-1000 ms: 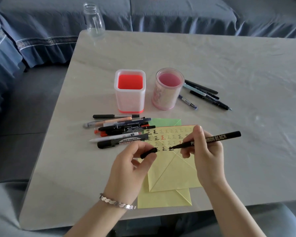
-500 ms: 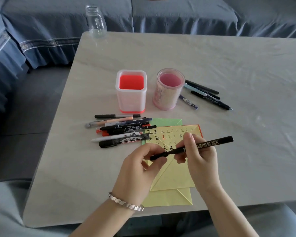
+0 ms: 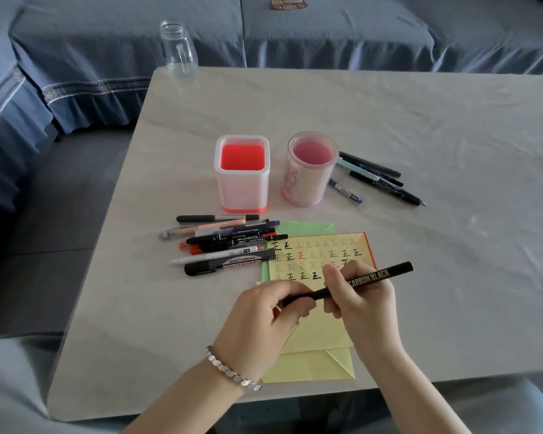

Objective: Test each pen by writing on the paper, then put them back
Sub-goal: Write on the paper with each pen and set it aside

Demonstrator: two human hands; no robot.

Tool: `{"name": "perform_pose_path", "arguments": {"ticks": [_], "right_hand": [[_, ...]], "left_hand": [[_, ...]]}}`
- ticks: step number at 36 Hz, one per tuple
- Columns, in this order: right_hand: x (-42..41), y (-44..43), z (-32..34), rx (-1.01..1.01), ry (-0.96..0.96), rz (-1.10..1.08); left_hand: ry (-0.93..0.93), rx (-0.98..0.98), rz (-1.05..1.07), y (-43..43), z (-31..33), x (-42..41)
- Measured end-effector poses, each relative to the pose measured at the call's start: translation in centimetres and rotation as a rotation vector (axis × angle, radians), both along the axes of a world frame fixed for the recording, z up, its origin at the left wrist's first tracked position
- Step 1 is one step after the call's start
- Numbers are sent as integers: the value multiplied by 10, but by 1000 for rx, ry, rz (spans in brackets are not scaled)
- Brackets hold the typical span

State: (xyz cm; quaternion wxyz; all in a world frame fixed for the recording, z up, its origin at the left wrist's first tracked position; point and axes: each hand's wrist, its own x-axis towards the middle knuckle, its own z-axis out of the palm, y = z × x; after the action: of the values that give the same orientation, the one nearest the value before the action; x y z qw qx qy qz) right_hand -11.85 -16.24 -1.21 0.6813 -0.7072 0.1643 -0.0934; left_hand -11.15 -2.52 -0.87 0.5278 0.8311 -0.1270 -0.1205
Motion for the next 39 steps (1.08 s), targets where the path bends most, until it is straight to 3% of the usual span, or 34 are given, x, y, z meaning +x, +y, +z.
{"name": "perform_pose_path", "arguments": {"ticks": [10,15,17,19,22,24,26,28,31,34,39], "right_hand": [[-3,-16,-4,42,-30,-22],[3,-33,7,45,-38,98],[4,-38,9,61,-32,150],[8,-39,8,31,-32,137],[17,-35,-1,-43,-12,62],[27,-33,-6,-100,45,154],[41,-40,-10,-191,126,387],[59,-57,-16,-461,234,518],[93,-83,-20,-804,162,366],[127,-90,-17,-900,132,126],[164,-87,-33,-1074,339,199]], "left_hand": [[178,-51,-190,-18,8,10],[640,-306,-312,-26,13,30],[725,-356,-363,-27,12,33],[588,-286,-339,-29,10,34],[73,58,-245,-30,3,35],[-125,190,-179,-27,-1,37],[-159,185,-55,-20,-6,42],[-200,188,66,-9,-10,48],[-368,232,163,10,-19,57],[-451,268,217,27,-23,62],[-478,340,264,48,-37,62]]}}
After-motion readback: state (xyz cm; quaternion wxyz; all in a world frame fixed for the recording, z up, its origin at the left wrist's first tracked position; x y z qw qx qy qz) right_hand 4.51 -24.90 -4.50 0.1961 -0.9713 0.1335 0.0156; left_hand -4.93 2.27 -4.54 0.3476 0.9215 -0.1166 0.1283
